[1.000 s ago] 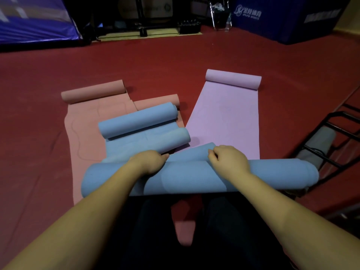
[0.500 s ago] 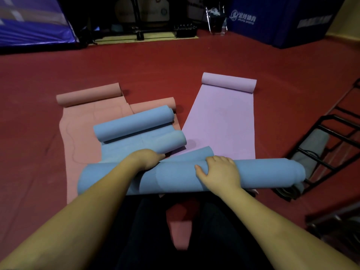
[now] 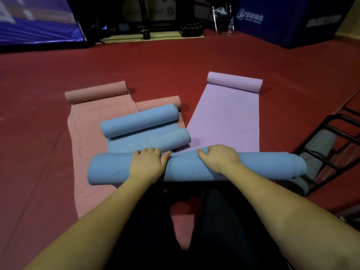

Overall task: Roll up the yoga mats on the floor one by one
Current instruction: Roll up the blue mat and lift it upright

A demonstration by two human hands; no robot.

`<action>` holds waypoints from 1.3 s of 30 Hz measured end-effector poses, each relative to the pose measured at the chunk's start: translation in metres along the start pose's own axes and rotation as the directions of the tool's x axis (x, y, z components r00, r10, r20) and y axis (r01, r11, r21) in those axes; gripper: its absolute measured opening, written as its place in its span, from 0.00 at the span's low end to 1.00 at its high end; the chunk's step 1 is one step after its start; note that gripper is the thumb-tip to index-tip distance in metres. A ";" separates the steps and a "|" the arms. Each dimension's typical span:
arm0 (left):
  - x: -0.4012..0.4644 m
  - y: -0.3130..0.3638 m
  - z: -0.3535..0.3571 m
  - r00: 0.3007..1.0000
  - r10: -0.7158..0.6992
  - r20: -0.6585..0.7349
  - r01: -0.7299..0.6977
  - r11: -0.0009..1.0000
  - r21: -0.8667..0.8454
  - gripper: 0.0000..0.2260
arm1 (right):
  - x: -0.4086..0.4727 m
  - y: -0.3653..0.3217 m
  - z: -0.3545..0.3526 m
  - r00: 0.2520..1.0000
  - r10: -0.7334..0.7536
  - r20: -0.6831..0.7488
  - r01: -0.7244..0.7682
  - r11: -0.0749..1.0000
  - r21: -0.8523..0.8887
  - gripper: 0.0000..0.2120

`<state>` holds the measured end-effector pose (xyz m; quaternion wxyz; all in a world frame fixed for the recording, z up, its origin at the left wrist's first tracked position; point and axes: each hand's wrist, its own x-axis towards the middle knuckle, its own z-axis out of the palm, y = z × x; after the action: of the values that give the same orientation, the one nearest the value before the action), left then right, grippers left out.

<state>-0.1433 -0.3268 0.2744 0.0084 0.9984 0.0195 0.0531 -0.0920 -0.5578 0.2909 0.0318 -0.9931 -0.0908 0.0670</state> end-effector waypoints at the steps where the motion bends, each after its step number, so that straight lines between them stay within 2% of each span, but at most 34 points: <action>1: 0.001 -0.001 -0.002 1.000 0.004 -0.010 -0.004 1.000 -0.010 0.36 | 0.000 0.000 -0.004 1.000 -0.001 0.008 0.001 1.000 0.003 0.31; 5: -0.003 0.000 -0.012 0.998 0.057 -0.014 -0.057 0.998 0.026 0.41 | -0.009 0.006 -0.008 0.999 0.004 0.044 -0.005 1.000 0.018 0.32; 7: -0.004 0.004 -0.018 0.997 0.078 0.020 -0.080 0.994 0.079 0.38 | -0.011 0.010 -0.012 0.997 0.003 0.082 -0.005 1.000 0.021 0.32; 10: -0.003 0.008 -0.029 0.994 0.026 0.103 -0.027 1.000 0.011 0.29 | -0.011 0.013 -0.021 0.986 0.006 0.168 -0.012 0.999 0.031 0.33; 14: -0.001 0.010 -0.036 0.963 -0.039 0.266 0.060 0.995 -0.075 0.30 | -0.009 0.015 -0.022 0.935 0.001 0.355 -0.030 0.997 0.076 0.32; 15: -0.002 0.011 -0.034 0.966 -0.042 0.256 0.062 0.995 -0.073 0.30 | -0.006 0.014 -0.021 0.922 -0.005 0.387 -0.032 0.996 0.089 0.31; 18: -0.012 0.016 -0.027 0.998 -0.004 0.057 0.008 0.998 -0.067 0.29 | 0.004 0.013 -0.020 0.891 -0.029 0.454 -0.045 0.987 0.151 0.29; 23: -0.037 0.018 0.001 0.995 0.047 -0.085 -0.047 0.999 0.002 0.25 | 0.023 0.011 -0.017 0.851 -0.046 0.524 -0.061 0.981 0.185 0.25; 25: -0.033 0.014 0.006 0.997 0.033 -0.071 -0.033 0.999 0.002 0.25 | 0.028 0.007 -0.010 0.890 -0.036 0.454 -0.038 0.988 0.153 0.25; 28: -0.016 0.013 -0.001 1.000 0.013 0.001 -0.013 1.000 -0.026 0.29 | 0.028 0.006 -0.005 0.992 -0.052 0.111 0.040 0.993 0.107 0.23; 30: -0.004 0.014 -0.005 0.998 0.022 0.065 -0.021 1.000 -0.017 0.31 | 0.024 0.007 -0.004 0.996 -0.035 -0.077 0.045 0.992 0.122 0.22; 35: 0.030 0.014 -0.005 0.960 0.011 0.278 0.014 0.996 -0.086 0.29 | 0.006 0.009 0.013 0.987 -0.010 -0.162 0.025 0.996 0.090 0.22; 39: 0.058 0.010 -0.001 0.887 -0.001 0.461 0.074 0.987 -0.141 0.32 | -0.016 0.010 0.035 0.979 -0.046 -0.201 0.042 0.999 -0.025 0.32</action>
<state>-0.0858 -0.3348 0.2819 0.0909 0.9783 0.0321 -0.1835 -0.1111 -0.5688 0.2574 0.0319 -0.9928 -0.1096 -0.0356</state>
